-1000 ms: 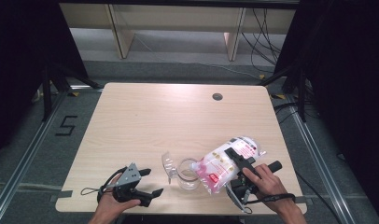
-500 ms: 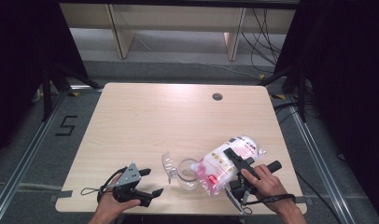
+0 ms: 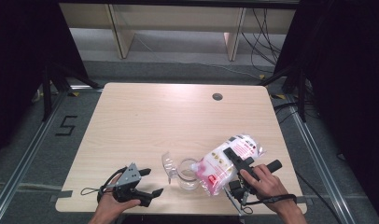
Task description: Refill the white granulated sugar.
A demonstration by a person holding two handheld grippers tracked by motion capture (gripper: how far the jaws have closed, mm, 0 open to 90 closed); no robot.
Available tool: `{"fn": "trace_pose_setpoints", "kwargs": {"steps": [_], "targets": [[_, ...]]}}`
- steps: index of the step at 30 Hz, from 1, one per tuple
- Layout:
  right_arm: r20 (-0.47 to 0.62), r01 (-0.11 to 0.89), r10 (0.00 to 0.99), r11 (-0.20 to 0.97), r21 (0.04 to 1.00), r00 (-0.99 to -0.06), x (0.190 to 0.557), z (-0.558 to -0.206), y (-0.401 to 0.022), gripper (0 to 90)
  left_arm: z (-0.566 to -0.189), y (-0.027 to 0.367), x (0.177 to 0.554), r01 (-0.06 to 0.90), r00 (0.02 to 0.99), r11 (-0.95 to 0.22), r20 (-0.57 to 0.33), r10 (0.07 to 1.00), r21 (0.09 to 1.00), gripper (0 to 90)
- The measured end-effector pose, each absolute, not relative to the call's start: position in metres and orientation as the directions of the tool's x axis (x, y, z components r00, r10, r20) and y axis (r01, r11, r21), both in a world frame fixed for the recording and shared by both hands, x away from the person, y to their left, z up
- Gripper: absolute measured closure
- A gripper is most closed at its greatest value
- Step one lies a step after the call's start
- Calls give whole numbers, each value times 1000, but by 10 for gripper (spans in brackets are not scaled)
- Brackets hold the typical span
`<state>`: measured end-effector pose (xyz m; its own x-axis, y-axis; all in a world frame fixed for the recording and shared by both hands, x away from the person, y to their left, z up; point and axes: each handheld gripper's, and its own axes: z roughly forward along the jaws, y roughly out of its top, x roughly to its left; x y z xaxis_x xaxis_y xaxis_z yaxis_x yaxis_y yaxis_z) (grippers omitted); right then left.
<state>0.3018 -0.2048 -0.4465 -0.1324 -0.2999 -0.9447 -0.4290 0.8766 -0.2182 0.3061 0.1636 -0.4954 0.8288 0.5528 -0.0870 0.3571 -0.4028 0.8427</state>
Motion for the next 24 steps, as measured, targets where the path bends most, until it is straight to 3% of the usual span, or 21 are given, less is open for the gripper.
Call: {"fn": "trace_pose_setpoints", "kwargs": {"steps": [24], "targets": [[-938, -426, -323, 872, -242, -128, 302, -446, -205, 505, -494, 165, 308, 328, 845, -427, -60, 531, 843, 153]]}}
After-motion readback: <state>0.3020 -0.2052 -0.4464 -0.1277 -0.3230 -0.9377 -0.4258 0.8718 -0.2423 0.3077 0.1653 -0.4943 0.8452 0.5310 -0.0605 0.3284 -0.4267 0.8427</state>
